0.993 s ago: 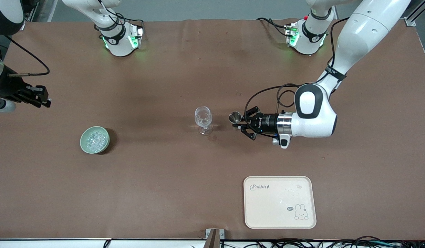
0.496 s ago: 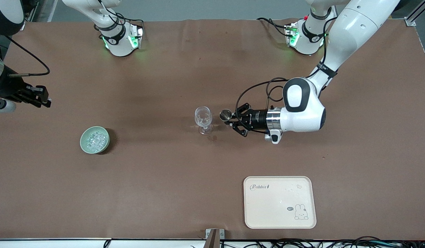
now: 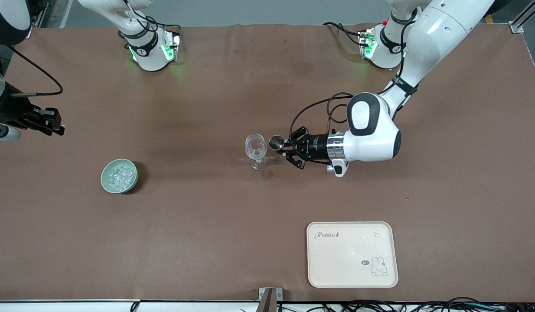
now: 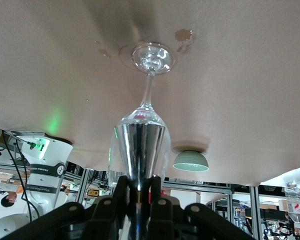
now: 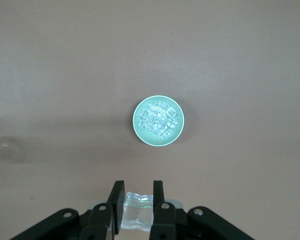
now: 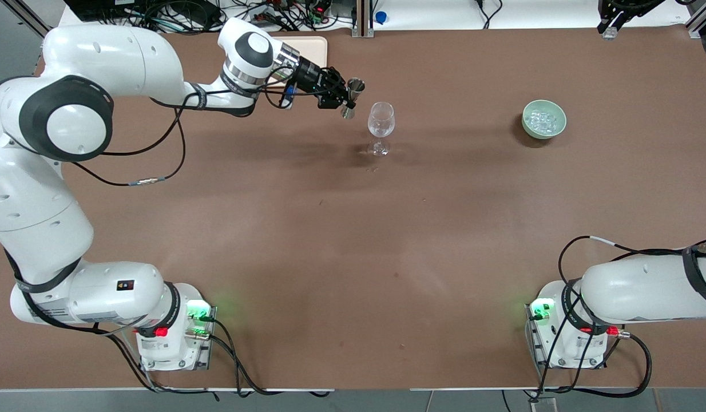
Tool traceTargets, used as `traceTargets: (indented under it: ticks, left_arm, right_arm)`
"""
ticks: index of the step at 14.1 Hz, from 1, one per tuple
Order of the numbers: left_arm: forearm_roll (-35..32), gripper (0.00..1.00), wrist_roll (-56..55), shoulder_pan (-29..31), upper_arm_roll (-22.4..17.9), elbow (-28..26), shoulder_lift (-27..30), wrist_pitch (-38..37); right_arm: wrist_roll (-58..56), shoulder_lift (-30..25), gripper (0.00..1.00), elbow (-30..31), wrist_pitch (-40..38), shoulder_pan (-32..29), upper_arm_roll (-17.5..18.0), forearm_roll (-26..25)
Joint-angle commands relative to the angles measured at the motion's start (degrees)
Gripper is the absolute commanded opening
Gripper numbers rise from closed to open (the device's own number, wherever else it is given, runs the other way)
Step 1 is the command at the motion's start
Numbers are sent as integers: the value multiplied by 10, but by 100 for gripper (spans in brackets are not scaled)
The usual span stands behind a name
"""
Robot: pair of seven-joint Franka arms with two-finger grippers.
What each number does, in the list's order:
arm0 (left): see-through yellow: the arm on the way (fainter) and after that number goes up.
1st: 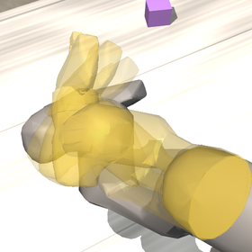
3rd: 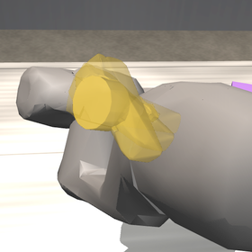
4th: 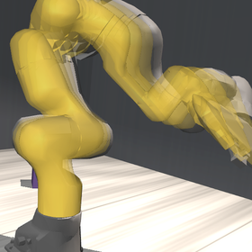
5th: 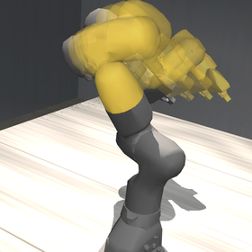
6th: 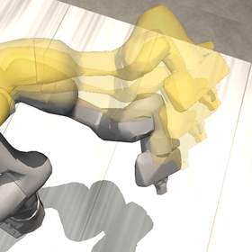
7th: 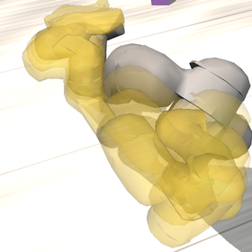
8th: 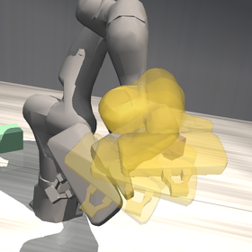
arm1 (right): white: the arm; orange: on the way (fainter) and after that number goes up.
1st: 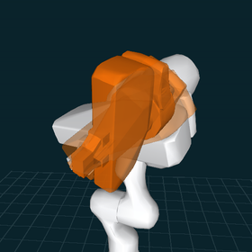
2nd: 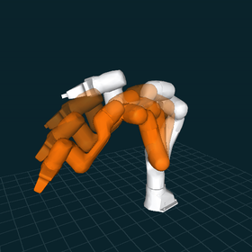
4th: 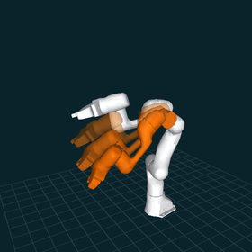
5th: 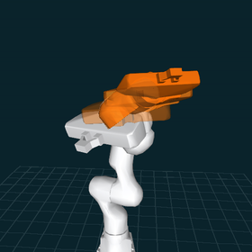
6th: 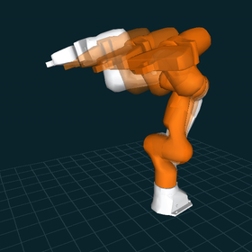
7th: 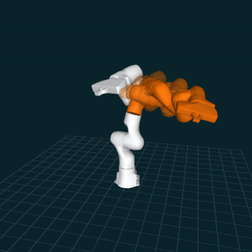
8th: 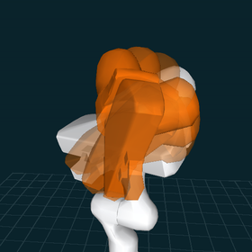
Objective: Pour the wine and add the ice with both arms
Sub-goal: 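Tilt the jigger with the left gripper to pour into the glass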
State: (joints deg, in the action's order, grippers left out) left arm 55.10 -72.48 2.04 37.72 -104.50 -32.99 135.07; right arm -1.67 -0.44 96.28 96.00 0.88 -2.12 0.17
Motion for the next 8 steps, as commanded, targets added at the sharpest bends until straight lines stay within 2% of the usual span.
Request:
traceTargets:
  ticks: [1,8]
  left_arm:
    - [16,1,-9,-5,2,-24,24,17]
    - [12,1,-10,-26,1,-34,35,43]
  right_arm:
    - [-6,-15,0,17,7,-3,-1,9]
    - [-6,-16,0,17,7,-2,-1,9]
